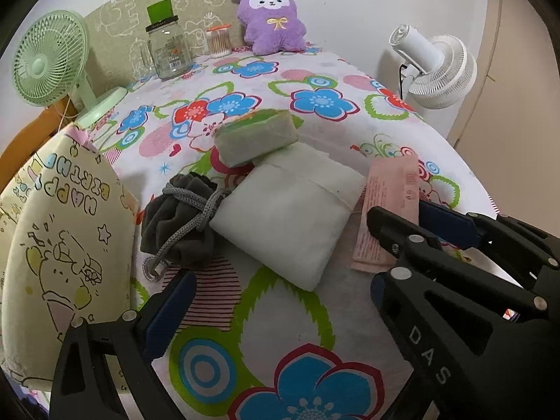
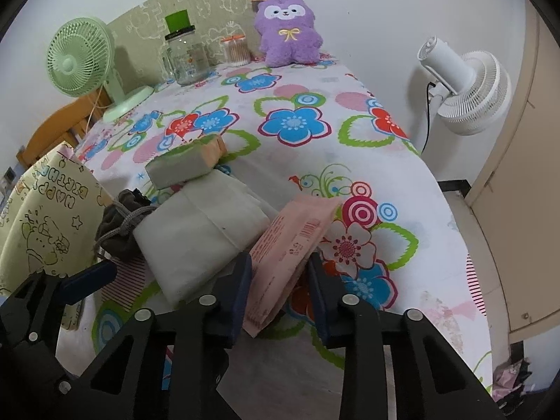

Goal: Organize soft objects
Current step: 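Grasp the pink packet with the right tool, then grasp the grey drawstring pouch with the left tool while the right tool holds the pink packet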

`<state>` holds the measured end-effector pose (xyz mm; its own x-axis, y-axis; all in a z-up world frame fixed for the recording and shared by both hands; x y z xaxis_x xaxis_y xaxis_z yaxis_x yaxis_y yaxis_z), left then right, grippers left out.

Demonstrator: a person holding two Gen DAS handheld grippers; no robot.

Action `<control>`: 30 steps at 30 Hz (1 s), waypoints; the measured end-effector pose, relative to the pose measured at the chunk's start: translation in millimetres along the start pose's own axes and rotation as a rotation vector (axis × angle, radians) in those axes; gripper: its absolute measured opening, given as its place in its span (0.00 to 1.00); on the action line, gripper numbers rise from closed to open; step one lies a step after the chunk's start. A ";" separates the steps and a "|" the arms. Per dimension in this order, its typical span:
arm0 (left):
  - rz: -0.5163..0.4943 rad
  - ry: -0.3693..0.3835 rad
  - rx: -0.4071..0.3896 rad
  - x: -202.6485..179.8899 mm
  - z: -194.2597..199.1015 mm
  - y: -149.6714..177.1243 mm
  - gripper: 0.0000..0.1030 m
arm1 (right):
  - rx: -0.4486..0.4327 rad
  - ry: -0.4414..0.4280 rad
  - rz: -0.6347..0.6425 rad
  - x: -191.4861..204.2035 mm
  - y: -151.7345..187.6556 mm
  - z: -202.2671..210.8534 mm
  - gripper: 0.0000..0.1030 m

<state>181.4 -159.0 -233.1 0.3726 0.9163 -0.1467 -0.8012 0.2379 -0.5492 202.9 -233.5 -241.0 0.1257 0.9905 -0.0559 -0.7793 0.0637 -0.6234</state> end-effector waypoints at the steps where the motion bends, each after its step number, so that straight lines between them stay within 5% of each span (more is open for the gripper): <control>1: -0.003 -0.004 -0.004 -0.7 1.0 -1.3 0.98 | -0.003 -0.001 -0.002 -1.0 -0.6 1.2 0.29; 11: -0.034 -0.039 -0.040 -5.3 5.5 -17.5 0.98 | -0.022 -0.007 -0.021 -14.0 -9.3 6.0 0.14; 30: 0.024 -0.141 -0.083 25.6 10.6 -48.9 0.96 | -0.069 -0.028 -0.001 -10.0 -44.4 9.8 0.13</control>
<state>225.2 -143.8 -201.2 0.2799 0.9589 -0.0470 -0.7654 0.1933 -0.6138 230.2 -245.0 -205.2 0.1089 0.9935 -0.0342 -0.7345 0.0572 -0.6762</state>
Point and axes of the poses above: each gripper's, at about its wrist camera, not at the fingertips, and z roughly against the way its jaws point, x to its left, y to its underside, the point moved 9 cm from there along -z, roughly the way its jaws point, and after that the axes turned 14 degrees about y, right-handed, at the moved point
